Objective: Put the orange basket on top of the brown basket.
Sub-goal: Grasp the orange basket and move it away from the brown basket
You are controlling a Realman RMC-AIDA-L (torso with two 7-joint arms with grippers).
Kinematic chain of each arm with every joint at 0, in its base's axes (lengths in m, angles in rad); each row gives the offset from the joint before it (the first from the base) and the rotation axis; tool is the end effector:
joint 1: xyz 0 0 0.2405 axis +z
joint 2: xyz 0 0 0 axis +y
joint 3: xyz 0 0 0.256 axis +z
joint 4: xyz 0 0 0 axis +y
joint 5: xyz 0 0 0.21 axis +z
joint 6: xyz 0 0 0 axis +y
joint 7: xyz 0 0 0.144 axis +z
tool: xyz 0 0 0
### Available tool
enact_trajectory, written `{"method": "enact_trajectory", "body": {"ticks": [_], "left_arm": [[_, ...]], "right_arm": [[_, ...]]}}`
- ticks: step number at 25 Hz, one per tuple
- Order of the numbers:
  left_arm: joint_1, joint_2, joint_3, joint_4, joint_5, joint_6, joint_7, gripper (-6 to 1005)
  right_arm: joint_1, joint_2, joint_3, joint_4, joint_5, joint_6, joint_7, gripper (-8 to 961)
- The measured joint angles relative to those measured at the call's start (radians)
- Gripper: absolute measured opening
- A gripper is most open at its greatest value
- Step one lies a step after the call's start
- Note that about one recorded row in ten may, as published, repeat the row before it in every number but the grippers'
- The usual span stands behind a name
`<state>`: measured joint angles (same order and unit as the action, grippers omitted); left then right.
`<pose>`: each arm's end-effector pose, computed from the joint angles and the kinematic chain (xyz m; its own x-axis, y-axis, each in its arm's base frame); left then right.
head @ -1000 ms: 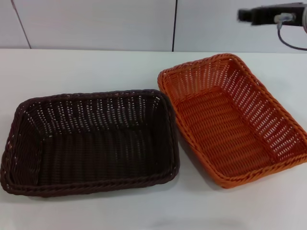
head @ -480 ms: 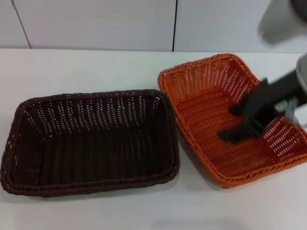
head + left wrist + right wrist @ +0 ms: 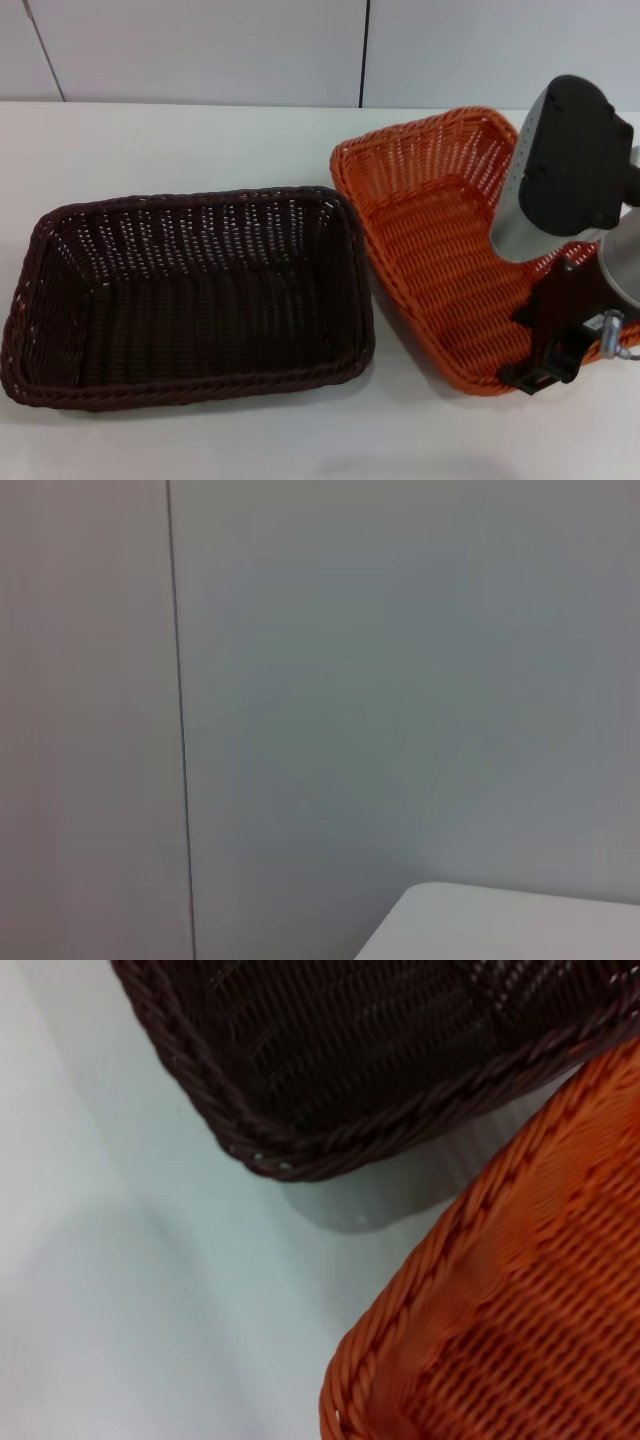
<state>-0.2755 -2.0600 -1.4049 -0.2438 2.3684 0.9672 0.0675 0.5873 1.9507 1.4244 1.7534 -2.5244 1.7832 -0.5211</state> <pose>-0.4213 0.2899 0.0466 0.7132 0.1047 0.6931 0.6160 0.3783 -0.6910 0.1245 0.3033 0.0142 0.8192 -0.3258 0.4720 -0.1763 -0.9262 -0.3332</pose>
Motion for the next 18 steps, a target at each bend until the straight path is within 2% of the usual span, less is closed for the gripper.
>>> {"method": "enact_trajectory", "body": {"ticks": [6,15,18], "left_arm": [[-0.003,0.001,-0.017,0.0,0.0,-0.012,0.0,801],[-0.004,0.002,-0.019,0.0,0.001,-0.015,0.0,801],[-0.002,0.002,-0.019,0.006,0.003,-0.015,0.0,801]], "right_arm": [[-0.004,0.027,-0.003,-0.053,-0.008,0.003,-0.019,628],[0.002,0.04,0.04,-0.006,-0.004,0.004,-0.017,628],[-0.001,0.059,0.033,-0.012,-0.016,0.005,-0.019,622]]}}
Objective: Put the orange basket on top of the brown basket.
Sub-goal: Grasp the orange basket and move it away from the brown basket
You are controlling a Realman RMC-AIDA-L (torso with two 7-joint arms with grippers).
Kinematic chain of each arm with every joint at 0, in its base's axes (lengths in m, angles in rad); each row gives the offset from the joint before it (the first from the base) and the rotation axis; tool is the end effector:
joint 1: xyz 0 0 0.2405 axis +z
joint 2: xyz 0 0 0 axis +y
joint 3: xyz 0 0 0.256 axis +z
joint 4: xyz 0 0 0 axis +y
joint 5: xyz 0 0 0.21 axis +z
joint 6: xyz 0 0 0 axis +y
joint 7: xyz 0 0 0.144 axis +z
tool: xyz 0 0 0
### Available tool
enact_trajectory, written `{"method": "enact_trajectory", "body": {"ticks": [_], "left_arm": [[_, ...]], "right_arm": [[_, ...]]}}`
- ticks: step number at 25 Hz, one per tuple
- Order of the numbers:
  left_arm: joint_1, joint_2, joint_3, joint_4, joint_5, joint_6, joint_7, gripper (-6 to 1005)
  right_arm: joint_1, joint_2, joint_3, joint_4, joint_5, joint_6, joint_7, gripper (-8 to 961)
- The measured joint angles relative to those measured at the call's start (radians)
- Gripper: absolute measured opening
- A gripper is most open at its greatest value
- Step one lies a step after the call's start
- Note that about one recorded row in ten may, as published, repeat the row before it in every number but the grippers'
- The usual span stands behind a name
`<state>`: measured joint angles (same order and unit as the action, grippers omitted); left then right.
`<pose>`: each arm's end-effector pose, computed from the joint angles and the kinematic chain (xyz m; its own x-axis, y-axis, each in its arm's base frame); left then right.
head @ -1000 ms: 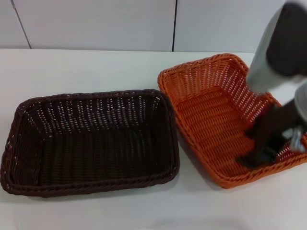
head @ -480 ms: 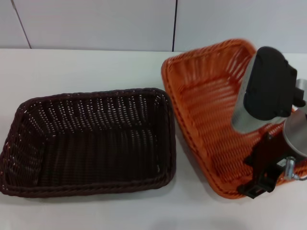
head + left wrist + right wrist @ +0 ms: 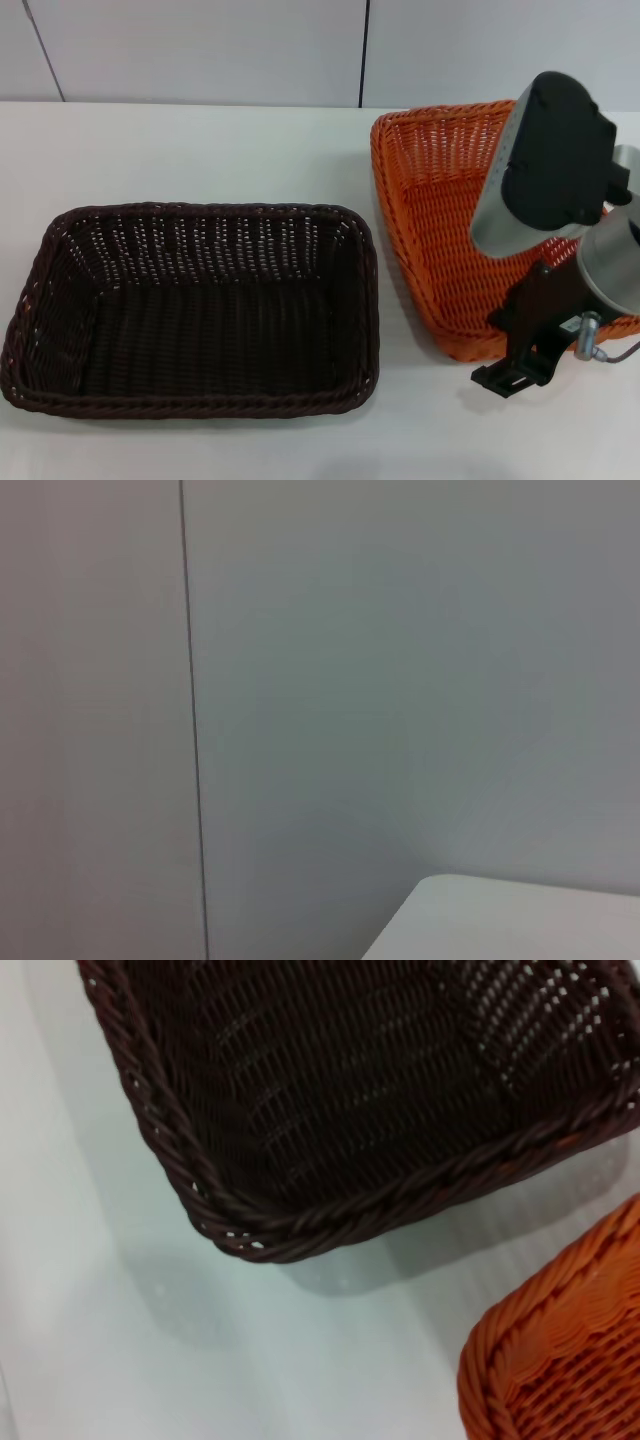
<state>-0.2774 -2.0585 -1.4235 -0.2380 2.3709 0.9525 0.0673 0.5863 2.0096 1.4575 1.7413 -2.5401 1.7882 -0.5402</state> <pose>-0.4252 0.2889 0.0480 0.7066 0.1173 0.6978 0.6126 0.3922 -0.6862 0.1177 0.3012 0.0045 0.8358 -0.3295 0.4393 -0.2010 -0.9280 -0.3136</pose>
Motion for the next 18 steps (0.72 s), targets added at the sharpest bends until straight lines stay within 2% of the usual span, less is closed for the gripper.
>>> {"method": "enact_trajectory", "body": {"ticks": [11,13,18], "left_arm": [[0.007,0.0,0.0,0.005,0.002,-0.002,0.0,801],[0.01,0.0,0.0,0.005,0.004,-0.002,0.0,801],[0.011,0.0,0.0,0.007,0.004,-0.002,0.0,801]], "right_arm": [[-0.006,0.008,0.009,-0.038,-0.079,-0.012,-0.026,598],[-0.007,0.02,0.027,-0.046,-0.102,-0.022,-0.036,594],[-0.014,0.032,0.035,-0.065,-0.13,-0.038,-0.064,583]]}}
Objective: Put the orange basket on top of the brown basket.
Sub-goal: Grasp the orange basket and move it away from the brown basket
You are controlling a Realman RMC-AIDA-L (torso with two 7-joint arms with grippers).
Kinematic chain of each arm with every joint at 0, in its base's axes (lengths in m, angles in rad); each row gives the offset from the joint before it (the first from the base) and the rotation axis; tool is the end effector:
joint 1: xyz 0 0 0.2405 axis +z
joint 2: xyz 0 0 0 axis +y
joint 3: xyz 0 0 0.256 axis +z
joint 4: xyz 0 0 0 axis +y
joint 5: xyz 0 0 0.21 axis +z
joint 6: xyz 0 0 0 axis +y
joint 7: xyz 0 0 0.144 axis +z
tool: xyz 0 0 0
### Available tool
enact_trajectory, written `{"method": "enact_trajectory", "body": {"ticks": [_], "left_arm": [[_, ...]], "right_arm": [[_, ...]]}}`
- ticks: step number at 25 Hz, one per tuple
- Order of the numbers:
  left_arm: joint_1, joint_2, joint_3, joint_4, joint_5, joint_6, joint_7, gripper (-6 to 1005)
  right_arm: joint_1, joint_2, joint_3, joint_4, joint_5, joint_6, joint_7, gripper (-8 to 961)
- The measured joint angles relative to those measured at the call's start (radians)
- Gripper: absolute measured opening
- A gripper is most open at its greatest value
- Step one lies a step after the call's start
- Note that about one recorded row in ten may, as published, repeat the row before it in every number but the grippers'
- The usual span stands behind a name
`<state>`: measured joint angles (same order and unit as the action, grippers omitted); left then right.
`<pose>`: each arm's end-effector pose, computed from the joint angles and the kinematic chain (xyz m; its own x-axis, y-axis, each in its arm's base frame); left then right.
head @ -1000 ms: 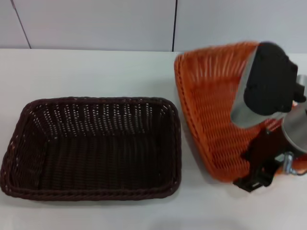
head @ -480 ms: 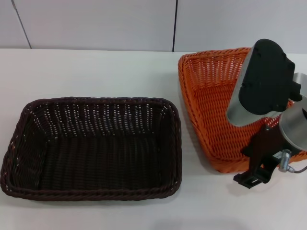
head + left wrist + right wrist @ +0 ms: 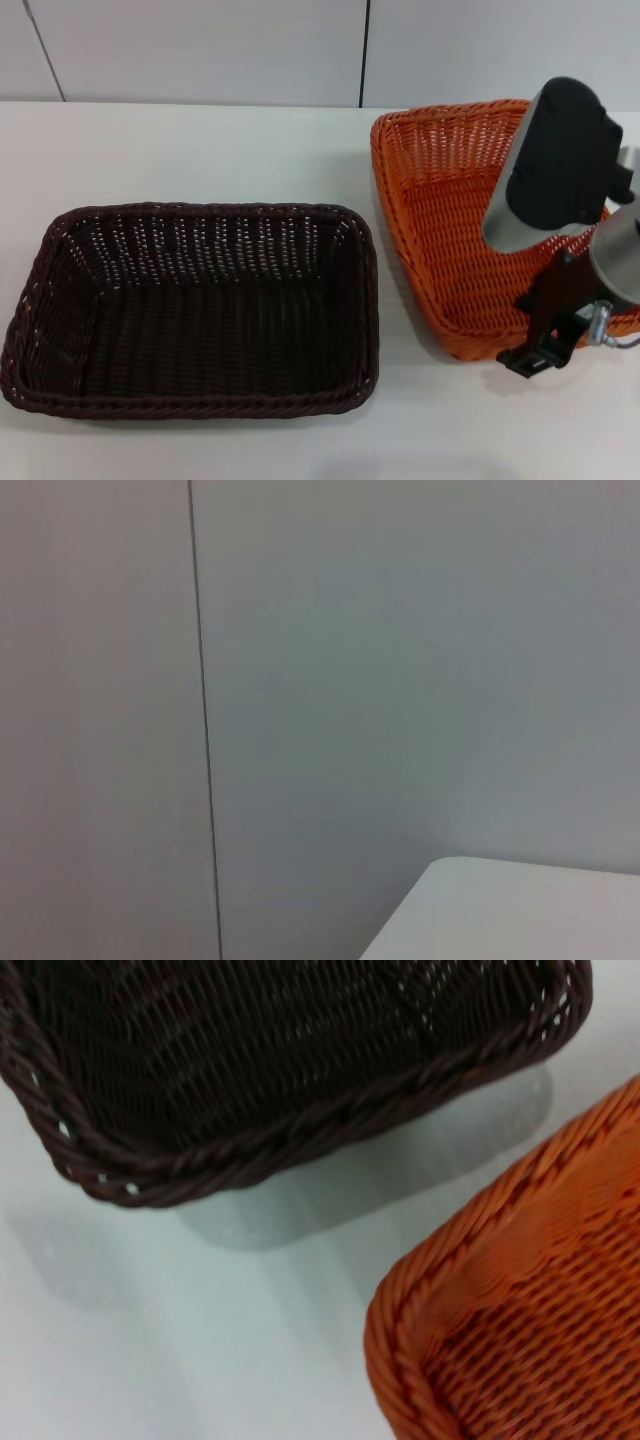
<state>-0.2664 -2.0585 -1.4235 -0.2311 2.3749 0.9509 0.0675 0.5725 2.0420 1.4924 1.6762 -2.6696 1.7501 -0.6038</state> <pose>-0.4297 0.2828 0.0473 0.7068 0.1336 0.6947 0.6040 0.3973 -0.6909 0.1374 0.3157 0.0052 0.8036 -0.3682 0.4676 -0.1896 -0.9031 -0.3852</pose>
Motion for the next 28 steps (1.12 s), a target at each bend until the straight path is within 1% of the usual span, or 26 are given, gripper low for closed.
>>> {"method": "enact_trajectory", "body": {"ticks": [1,4,6,7,8,10,14,20,23,25,28], "left_arm": [[0.0,0.0,0.0,0.0,0.0,0.0,0.0,801],[-0.003,-0.001,0.0,0.009,0.0,0.0,0.0,801],[-0.005,-0.001,0.0,0.011,0.0,0.0,0.0,801],[-0.007,-0.002,0.0,0.012,0.0,0.0,0.0,801],[-0.007,-0.002,0.0,0.012,0.0,0.0,0.0,801],[-0.008,-0.002,0.0,0.012,0.0,0.0,0.0,801],[-0.008,-0.001,0.0,0.017,-0.001,0.0,0.0,801],[-0.011,0.0,0.0,0.022,-0.006,-0.001,0.0,801],[-0.012,0.0,-0.004,0.023,-0.007,-0.009,0.0,801],[-0.012,0.0,-0.005,0.023,-0.007,-0.009,0.0,801],[-0.013,0.0,-0.006,0.023,-0.007,-0.01,0.0,801]], "right_arm": [[0.0,0.0,0.0,0.0,0.0,0.0,0.0,581],[-0.005,0.021,0.016,-0.082,-0.022,-0.046,-0.041,574],[-0.006,0.025,0.02,-0.1,-0.03,-0.057,-0.046,570],[-0.006,0.029,0.022,-0.135,-0.039,-0.09,-0.055,568],[-0.006,0.029,0.022,-0.135,-0.039,-0.09,-0.055,566],[-0.008,0.03,0.029,-0.152,-0.052,-0.138,-0.056,562],[-0.008,0.031,0.037,-0.147,-0.058,-0.148,-0.056,553],[0.011,0.032,0.023,-0.189,-0.069,-0.171,-0.051,320],[0.018,0.032,0.024,-0.181,-0.069,-0.173,-0.049,237],[0.026,0.032,0.033,-0.148,-0.07,-0.168,-0.038,182],[0.034,0.031,0.05,-0.109,-0.072,-0.162,-0.032,168]]}}
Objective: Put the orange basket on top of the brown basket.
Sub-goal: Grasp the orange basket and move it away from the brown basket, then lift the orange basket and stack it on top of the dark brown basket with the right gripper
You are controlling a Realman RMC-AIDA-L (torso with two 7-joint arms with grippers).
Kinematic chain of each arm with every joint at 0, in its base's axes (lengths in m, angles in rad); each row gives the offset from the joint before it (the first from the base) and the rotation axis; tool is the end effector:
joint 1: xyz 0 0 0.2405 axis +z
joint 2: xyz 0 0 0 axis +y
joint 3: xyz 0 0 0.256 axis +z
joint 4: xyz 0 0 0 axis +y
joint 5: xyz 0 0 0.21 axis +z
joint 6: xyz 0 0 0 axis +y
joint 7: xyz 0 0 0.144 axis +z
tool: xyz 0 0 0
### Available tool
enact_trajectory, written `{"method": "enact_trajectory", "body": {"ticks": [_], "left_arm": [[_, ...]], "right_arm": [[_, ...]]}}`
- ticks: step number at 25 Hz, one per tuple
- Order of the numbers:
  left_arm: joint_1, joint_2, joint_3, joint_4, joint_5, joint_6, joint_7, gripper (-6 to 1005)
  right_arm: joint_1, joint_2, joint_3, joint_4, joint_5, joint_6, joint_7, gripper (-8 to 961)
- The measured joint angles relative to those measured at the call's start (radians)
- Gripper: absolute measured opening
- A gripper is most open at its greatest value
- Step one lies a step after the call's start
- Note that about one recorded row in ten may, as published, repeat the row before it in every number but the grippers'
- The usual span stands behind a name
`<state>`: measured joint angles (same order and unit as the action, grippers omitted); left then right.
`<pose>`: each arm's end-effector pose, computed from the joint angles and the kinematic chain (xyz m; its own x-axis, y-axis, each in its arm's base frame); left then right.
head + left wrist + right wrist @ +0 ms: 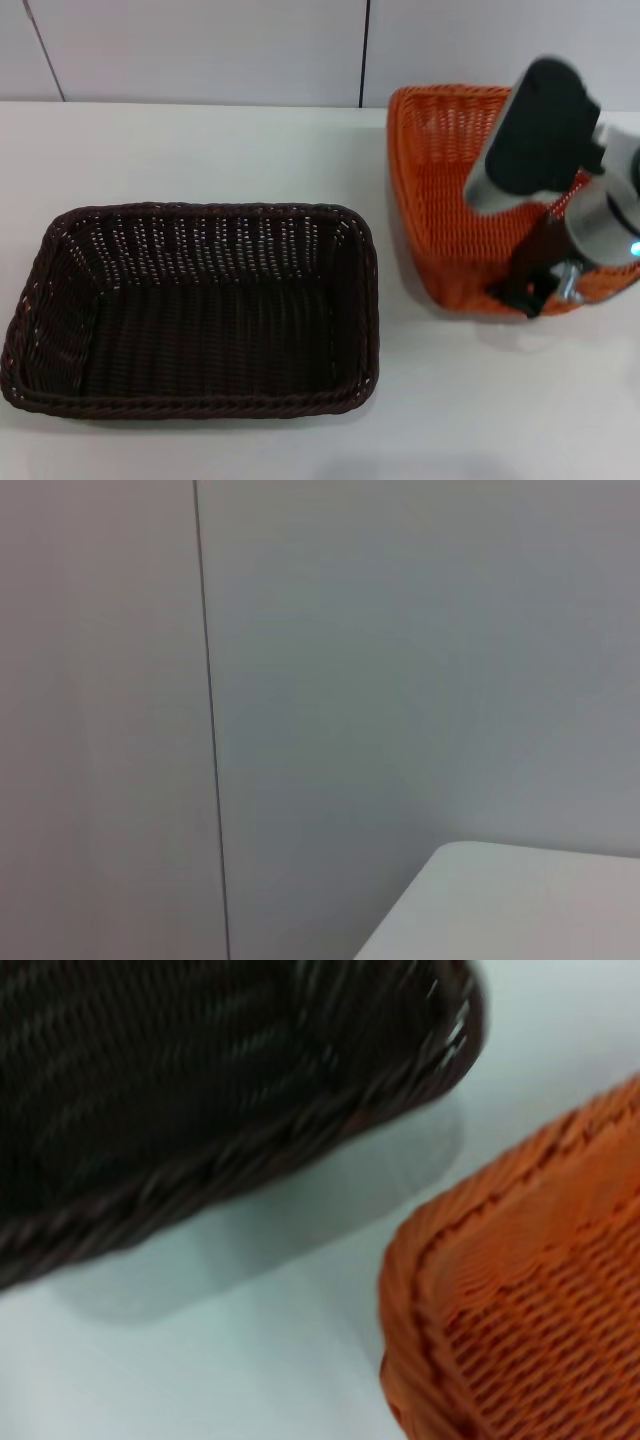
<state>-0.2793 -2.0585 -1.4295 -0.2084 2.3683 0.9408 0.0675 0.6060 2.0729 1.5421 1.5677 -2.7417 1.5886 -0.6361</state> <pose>-0.4329 0.2828 0.0468 0.7023 0.1512 0.6956 0.5979 0.4051 -0.6917 0.1390 0.3461 -0.0012 0.8323 -0.3829 0.4008 -0.1690 -0.8639 -0.4744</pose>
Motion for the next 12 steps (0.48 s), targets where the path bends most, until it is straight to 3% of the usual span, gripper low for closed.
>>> {"method": "enact_trajectory", "body": {"ticks": [6,12], "left_arm": [[-0.013,0.0,0.0,0.0,0.0,-0.026,0.0,801],[-0.021,0.001,-0.011,0.0,0.0,-0.043,0.0,801]], "right_arm": [[0.044,-0.004,0.067,0.104,-0.027,0.012,0.003,157],[0.147,-0.006,0.07,0.123,-0.043,0.027,-0.035,157]]}}
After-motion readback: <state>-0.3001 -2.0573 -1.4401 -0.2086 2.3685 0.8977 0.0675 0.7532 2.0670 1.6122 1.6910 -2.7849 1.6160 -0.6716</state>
